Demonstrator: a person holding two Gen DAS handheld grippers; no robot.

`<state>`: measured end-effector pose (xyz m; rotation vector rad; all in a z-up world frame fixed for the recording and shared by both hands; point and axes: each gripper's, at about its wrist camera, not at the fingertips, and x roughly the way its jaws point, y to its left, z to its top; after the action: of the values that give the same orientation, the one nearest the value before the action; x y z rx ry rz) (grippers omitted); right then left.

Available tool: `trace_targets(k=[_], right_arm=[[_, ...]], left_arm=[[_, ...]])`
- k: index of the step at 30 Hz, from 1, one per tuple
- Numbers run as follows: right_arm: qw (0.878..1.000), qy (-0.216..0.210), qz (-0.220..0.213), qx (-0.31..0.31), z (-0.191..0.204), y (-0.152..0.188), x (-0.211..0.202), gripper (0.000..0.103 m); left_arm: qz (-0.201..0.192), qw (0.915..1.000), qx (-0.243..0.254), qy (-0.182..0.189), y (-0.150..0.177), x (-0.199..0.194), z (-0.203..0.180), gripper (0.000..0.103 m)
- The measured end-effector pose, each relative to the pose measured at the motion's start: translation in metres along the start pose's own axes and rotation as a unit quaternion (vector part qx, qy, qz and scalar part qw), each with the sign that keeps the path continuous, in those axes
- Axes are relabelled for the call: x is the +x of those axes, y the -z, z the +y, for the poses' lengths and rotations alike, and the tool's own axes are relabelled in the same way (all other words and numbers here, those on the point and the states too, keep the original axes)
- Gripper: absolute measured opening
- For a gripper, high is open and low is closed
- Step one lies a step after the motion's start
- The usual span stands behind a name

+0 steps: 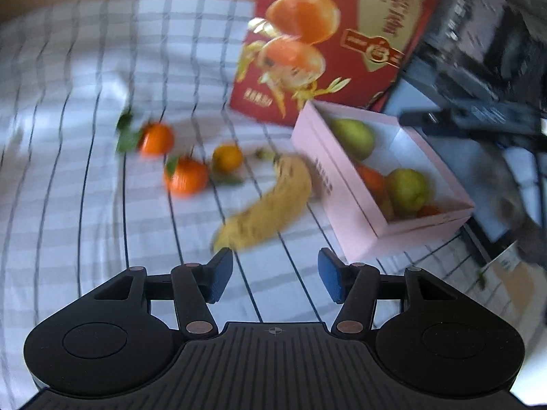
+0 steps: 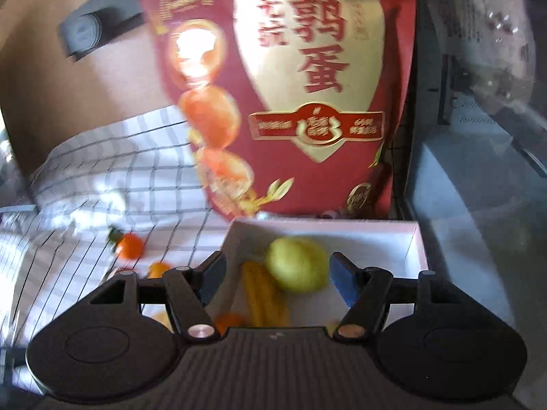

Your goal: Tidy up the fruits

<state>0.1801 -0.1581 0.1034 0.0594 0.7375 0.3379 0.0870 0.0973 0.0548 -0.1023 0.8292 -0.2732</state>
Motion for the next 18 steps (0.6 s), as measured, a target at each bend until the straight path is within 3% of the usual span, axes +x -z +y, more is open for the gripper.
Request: trace_targets(k=[4,8,11,14,18], right_arm=[[0.999,-0.024,0.0,-0.036,0.017,0.034,-0.031,0.068],[0.997,-0.033,0.005,-0.071,0.036,0.066,-0.055,0.068],[0.996,-0.03,0.004,-0.085,0.044,0.086,-0.074,0.068],[0.994,-0.027,0.008,-0.101,0.045,0.104,-0.087,0.068],[0.994,-0.017,0.022,-0.104,0.042,0.124,-0.09,0.068]], left_arm=[[0.009,0.9963,0.083,-0.022,-0.027,0.023,-0.011,0.058],[0.036,0.9856,0.162,-0.03,-0.039,0.053,-0.028,0.054],[0.043,0.9821,0.179,-0.038,-0.042,0.073,-0.03,0.058],[0.05,0.9818,0.182,-0.024,-0.043,0.083,-0.031,0.054],[0.069,0.9767,0.201,-0.033,-0.039,0.094,-0.036,0.052]])
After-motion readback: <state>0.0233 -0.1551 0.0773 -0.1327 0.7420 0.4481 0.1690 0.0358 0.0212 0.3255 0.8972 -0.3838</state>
